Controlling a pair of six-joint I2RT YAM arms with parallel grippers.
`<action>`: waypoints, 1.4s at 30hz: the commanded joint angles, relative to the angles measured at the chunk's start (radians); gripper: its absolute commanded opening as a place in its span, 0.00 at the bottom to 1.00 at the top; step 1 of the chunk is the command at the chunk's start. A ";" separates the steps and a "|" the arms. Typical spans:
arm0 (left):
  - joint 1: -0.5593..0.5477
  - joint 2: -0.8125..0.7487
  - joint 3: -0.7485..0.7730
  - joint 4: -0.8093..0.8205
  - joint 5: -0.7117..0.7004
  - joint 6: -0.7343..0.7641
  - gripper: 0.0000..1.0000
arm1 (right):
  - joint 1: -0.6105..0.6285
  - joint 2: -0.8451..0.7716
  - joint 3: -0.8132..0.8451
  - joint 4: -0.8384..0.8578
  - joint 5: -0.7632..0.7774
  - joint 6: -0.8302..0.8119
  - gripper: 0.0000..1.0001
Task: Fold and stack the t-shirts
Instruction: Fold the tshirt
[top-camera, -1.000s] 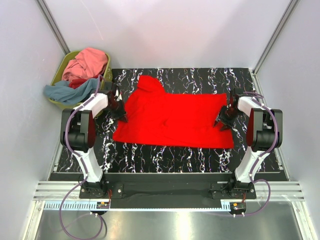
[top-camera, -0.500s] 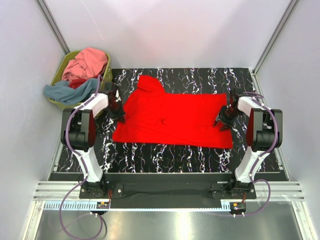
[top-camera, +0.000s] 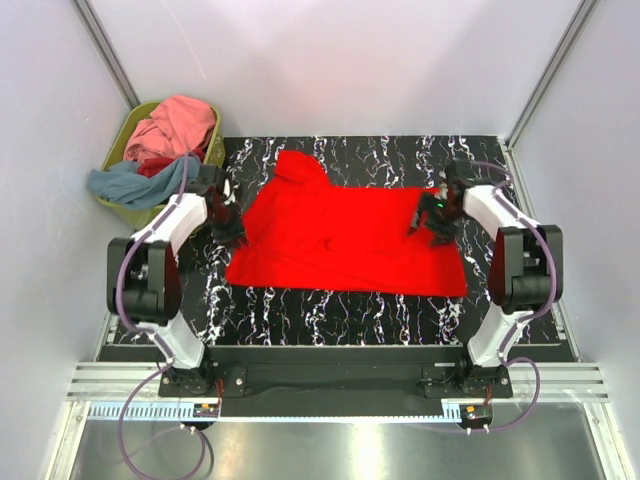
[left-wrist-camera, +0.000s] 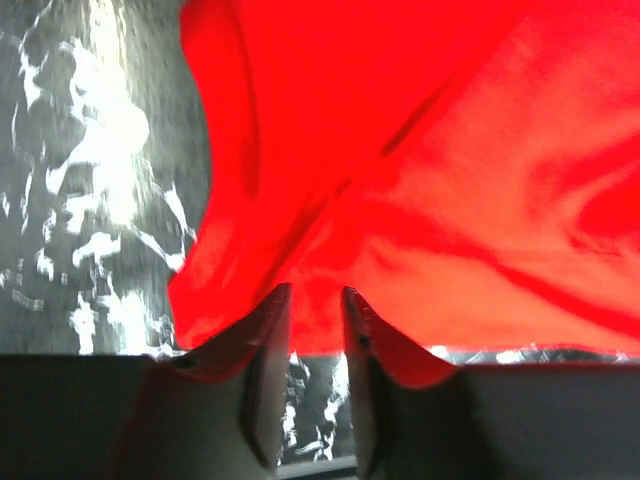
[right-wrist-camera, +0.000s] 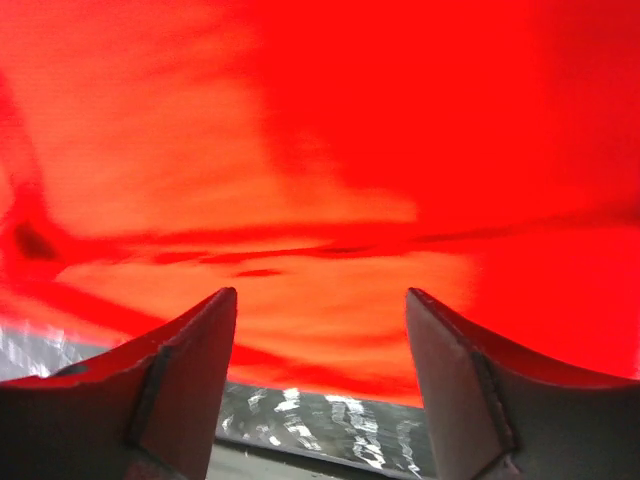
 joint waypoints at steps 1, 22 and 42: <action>0.002 -0.093 -0.055 0.003 0.061 0.001 0.28 | 0.197 -0.023 0.111 0.084 -0.164 -0.091 0.77; 0.085 -0.026 -0.231 0.144 0.213 -0.045 0.15 | 0.441 0.401 0.379 0.264 -0.428 0.135 0.47; 0.168 -0.046 -0.271 0.129 0.194 -0.034 0.14 | 0.448 0.473 0.359 0.310 -0.396 0.224 0.25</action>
